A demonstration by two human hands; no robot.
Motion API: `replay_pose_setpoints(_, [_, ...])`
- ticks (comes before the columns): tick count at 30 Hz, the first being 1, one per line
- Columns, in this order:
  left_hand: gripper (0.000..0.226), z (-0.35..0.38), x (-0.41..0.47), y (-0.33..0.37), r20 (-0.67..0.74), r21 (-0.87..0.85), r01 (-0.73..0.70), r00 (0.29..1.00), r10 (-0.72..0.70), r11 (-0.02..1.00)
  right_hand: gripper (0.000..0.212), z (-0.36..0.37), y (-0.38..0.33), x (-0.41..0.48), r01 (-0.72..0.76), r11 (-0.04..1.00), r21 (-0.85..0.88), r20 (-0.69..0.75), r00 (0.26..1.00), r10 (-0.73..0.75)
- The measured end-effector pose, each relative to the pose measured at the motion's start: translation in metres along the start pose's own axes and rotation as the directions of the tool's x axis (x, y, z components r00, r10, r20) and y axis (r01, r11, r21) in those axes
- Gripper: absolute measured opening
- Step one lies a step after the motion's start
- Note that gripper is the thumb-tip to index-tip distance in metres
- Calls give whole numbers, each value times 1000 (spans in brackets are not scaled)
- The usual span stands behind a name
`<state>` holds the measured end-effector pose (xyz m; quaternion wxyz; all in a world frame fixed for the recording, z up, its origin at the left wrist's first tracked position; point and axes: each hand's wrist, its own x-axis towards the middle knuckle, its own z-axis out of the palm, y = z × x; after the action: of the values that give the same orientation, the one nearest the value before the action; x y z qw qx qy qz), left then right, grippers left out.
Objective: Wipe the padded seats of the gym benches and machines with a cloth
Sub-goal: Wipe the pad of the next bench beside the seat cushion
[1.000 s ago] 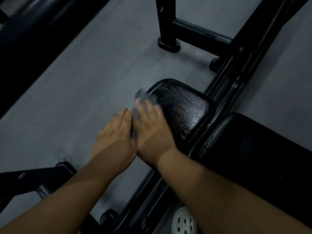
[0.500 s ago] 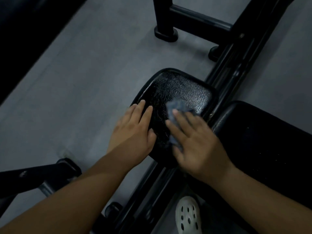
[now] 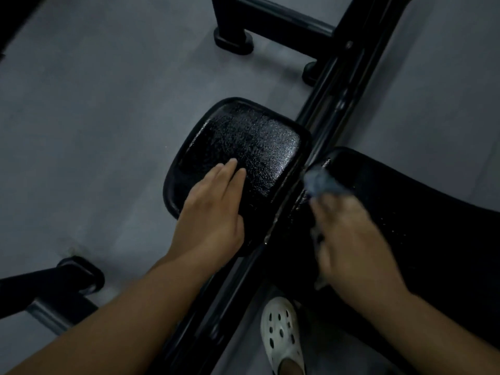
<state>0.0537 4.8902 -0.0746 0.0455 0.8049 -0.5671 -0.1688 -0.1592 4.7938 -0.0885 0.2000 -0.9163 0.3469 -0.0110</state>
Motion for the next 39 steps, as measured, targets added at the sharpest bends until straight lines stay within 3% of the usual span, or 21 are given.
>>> replay_pose_setpoints(2, [67,7,1,17,-1,-39,-65,998,65,997,66,-9,18,25,-151,988,18,-70,986,151])
replay_pose_setpoints(4, [68,13,9,35,-19,-93,-97,995,96,991,67,-1,5,40,-177,984,11,-120,977,177])
replay_pose_setpoints(6, [70,14,15,49,-32,-152,-83,996,79,985,66,21,-18,21,-94,996,13,-117,989,95])
replay_pose_setpoints(10, [68,15,16,52,-31,-173,-117,993,113,978,67,24,-16,-55,83,996,-29,69,994,-81])
replay_pose_setpoints(12, [68,17,11,50,-33,-135,-172,985,169,976,69,12,8,-42,-52,999,-1,11,999,52])
replay_pose_setpoints(15, [65,21,7,53,-49,-122,-197,980,192,973,64,5,5,22,-337,941,34,-116,934,338])
replay_pose_setpoints(17, [61,25,7,57,-55,-127,-208,978,203,970,63,19,-21,18,-258,965,40,-103,960,261])
replay_pose_setpoints(19, [57,27,6,59,-49,-112,-219,975,215,969,62,30,-35,-30,-65,998,-16,30,997,66])
replay_pose_setpoints(21, [54,30,1,63,-48,-99,-248,969,244,964,61,21,-13,-77,40,996,-78,105,994,-31])
replay_pose_setpoints(22, [53,31,-1,68,-46,-103,-271,962,268,957,60,16,6,-84,21,995,-95,66,998,-15])
replay_pose_setpoints(24, [52,37,-2,80,-46,-92,-332,943,329,939,61,4,37,-59,-157,984,-83,-53,987,153])
replay_pose_setpoints(26, [54,41,1,93,-44,-68,-365,931,363,928,62,-1,35,-14,-357,933,-50,-144,927,347])
replay_pose_setpoints(27, [53,43,4,96,-53,-78,-359,933,355,930,63,2,25,-2,-388,921,-36,-161,912,378])
replay_pose_setpoints(30, [42,48,3,91,-56,-139,-355,935,351,924,62,15,5,-34,-209,977,-35,-62,976,206])
replay_pose_setpoints(32, [39,48,0,86,-74,-142,-370,929,362,918,64,9,21,-78,-72,995,-71,25,997,74])
replay_pose_setpoints(33, [42,47,-1,86,-84,-143,-365,931,356,920,67,4,38,-87,-72,995,-73,8,997,73])
replay_pose_setpoints(35, [47,44,3,92,-112,-125,-332,941,319,935,76,-6,64,-69,-273,962,-10,-63,960,272])
replay_pose_setpoints(37, [50,45,11,101,-125,-63,-327,940,317,943,80,-10,59,-24,-498,865,55,-106,859,501])
replay_pose_setpoints(39, [52,48,24,105,-115,4,-351,930,349,936,73,0,29,-10,-490,870,59,-147,857,493])
